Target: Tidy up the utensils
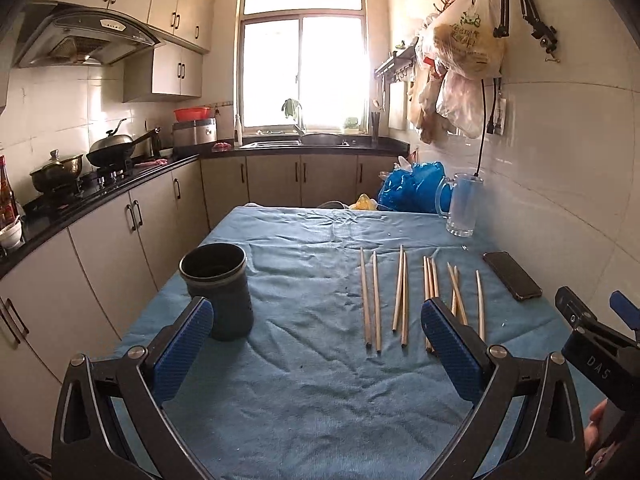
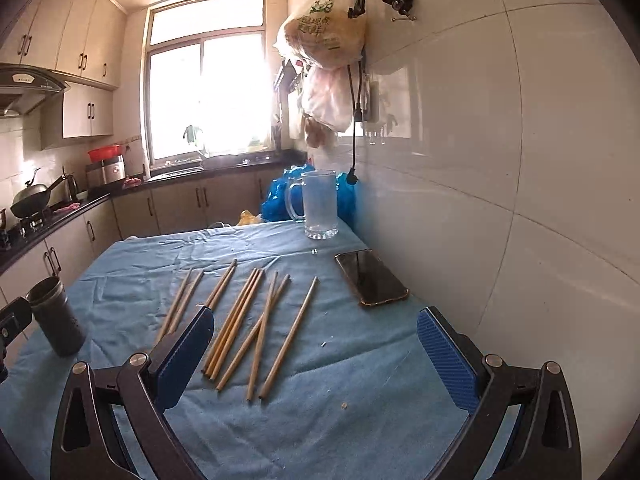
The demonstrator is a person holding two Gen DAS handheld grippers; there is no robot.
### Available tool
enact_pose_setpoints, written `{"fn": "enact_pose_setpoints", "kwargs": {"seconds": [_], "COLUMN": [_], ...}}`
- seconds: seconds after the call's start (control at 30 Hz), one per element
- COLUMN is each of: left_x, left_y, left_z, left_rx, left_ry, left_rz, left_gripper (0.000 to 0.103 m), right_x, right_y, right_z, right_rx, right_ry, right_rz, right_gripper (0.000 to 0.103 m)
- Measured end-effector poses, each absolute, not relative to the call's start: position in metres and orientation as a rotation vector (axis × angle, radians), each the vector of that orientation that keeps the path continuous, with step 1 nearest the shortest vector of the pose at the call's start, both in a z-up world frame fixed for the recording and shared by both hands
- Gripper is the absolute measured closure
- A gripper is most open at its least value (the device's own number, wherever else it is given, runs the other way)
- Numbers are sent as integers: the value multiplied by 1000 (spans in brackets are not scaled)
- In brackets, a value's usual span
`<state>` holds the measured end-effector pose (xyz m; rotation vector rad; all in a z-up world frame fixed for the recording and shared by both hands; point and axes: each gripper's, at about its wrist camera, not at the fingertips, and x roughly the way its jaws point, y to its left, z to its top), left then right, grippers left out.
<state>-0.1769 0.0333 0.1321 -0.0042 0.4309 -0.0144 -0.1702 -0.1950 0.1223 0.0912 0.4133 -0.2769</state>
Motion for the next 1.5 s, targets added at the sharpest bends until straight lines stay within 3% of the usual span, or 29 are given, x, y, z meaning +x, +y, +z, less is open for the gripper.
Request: {"fn": "enact_pose_setpoints", "kwargs": {"seconds": [1.0,1.5], "left_x": [-198,-174], "left_y": [44,27], "left_z": [139,129], "left_rx": [-21,35], "left_ry": [423,491], "left_rz": [-7,3], "left_gripper": [0,0], "right_x": [-194,-178], "right_y": [-180,-187], "right_z": [131,110], "right_rx": [48,38], "right_ry": [310,371], "right_rz": [-304,-257], "right_gripper": [0,0]}}
